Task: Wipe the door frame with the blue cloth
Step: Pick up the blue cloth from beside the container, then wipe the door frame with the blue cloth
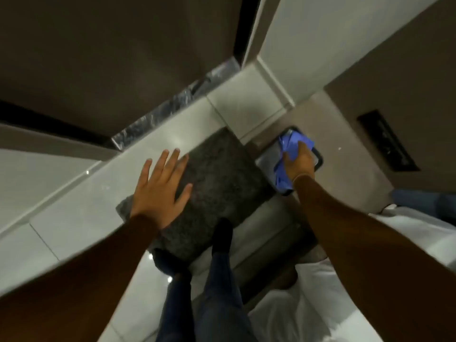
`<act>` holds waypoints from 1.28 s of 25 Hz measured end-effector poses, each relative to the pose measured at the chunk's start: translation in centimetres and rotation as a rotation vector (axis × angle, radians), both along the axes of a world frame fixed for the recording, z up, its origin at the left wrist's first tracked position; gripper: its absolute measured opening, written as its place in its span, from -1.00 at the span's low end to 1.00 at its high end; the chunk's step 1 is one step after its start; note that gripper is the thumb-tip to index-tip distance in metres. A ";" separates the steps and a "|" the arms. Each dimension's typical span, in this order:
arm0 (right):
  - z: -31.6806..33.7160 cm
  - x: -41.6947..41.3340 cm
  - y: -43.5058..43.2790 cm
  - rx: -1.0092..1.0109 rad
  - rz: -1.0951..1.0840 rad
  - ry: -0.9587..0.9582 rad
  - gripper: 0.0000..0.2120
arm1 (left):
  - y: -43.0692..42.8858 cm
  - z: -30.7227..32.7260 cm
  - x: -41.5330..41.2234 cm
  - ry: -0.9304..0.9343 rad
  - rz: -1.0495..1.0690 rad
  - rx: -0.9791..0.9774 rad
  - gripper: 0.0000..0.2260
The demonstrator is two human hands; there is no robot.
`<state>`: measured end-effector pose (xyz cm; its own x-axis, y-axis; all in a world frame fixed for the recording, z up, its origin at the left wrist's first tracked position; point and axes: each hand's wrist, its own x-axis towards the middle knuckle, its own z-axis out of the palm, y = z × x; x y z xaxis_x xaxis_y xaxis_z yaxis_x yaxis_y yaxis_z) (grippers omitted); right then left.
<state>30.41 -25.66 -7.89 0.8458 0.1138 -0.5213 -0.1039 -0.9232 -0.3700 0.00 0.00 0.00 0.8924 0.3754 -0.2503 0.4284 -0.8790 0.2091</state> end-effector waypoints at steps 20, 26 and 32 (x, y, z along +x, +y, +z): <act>3.3 -1.5 4.1 0.145 0.017 -0.193 -0.66 | 3.2 1.7 -1.4 0.050 0.216 0.054 -0.34; 26.3 -9.0 21.9 0.657 0.297 -0.311 -0.98 | 12.4 22.0 -3.8 -0.202 0.290 0.267 -0.32; 51.5 -18.5 36.2 1.223 0.425 -0.556 -0.49 | 20.2 40.3 -10.2 -0.578 0.449 0.666 -0.31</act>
<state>11.87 10.51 43.59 0.6929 0.5401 0.4777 0.5206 0.0835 -0.8497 -10.24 20.16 40.31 0.5506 0.6149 0.5646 0.7388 -0.6738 0.0134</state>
